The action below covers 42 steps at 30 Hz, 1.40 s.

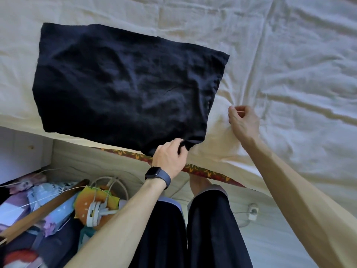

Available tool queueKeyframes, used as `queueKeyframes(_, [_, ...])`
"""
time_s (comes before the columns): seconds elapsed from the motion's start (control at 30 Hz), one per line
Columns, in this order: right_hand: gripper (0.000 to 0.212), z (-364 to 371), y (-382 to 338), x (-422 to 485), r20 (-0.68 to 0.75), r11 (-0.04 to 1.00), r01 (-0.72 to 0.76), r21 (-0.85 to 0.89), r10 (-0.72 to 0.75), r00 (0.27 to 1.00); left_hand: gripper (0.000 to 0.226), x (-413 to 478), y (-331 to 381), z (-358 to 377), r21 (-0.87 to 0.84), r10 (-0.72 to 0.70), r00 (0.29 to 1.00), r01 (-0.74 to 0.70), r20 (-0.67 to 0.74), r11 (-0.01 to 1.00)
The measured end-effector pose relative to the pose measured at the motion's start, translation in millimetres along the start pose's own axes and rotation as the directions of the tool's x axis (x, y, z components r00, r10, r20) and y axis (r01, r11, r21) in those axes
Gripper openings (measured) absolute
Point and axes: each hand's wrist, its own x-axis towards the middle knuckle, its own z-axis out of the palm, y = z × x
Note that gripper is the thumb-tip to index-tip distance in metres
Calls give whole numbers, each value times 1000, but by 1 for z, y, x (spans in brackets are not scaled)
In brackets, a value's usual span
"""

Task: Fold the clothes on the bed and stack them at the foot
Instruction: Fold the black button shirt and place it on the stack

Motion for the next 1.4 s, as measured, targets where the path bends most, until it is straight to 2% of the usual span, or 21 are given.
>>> queueKeyframes(0.03, [32,0,-1,-3,29,1000,-11,29,10,1000,16,3,2,-5,-138,-161,987,158,-12,978])
queueKeyframes(0.07, [32,1,-3,-6,62,997,-27,70,22,998,24,6,2,-10,-309,-315,949,295,-16,904])
queueKeyframes(0.1, [32,2,-5,-10,99,993,-44,109,33,995,30,10,2,-17,-468,-448,894,397,3,789])
queueKeyframes(0.17, [30,7,-11,-14,169,983,-78,164,50,984,31,18,-4,-31,-650,-571,820,460,47,605])
queueKeyframes(0.23, [29,13,-21,-18,224,970,-118,213,70,972,32,24,-8,-43,-668,-561,824,460,76,585])
queueKeyframes(0.27, [30,18,-27,-18,250,960,-145,241,83,965,33,25,-9,-48,-652,-546,834,460,83,603])
queueKeyframes(0.33, [35,26,-38,-18,314,941,-197,277,105,944,20,29,-8,-55,-651,-476,878,392,52,651])
queueKeyframes(0.43, [48,37,-52,-18,383,933,-247,262,135,914,17,34,-2,-63,-659,-398,917,305,10,688])
queueKeyframes(0.6, [63,48,-70,-9,351,909,-298,291,188,917,17,27,6,-69,-734,-344,938,214,-29,645])
queueKeyframes(0.73, [33,57,-84,5,290,858,-370,356,275,917,18,18,4,-77,-770,-338,940,179,-51,613])
queueKeyframes(0.83, [33,64,-92,15,305,841,-412,351,314,899,19,16,-1,-83,-765,-316,948,176,-38,620])
queueKeyframes(0.93, [28,71,-103,27,265,838,-383,388,297,917,19,15,-4,-84,-749,-297,955,186,-16,636])
queueKeyframes(1.0, [19,74,-109,36,255,859,-377,346,301,919,18,16,-4,-83,-749,-294,956,186,-12,636])
queueKeyframes(1.13, [11,72,-110,50,257,864,-363,348,284,924,18,20,-2,-82,-772,-333,943,208,-4,600])
queueKeyframes(1.3, [22,68,-110,59,225,914,-220,342,148,963,17,24,-8,-89,-799,-388,921,216,-24,562])
queueKeyframes(1.4, [23,70,-125,56,100,987,-43,154,28,995,17,26,-19,-97,-824,-442,895,209,-55,526])
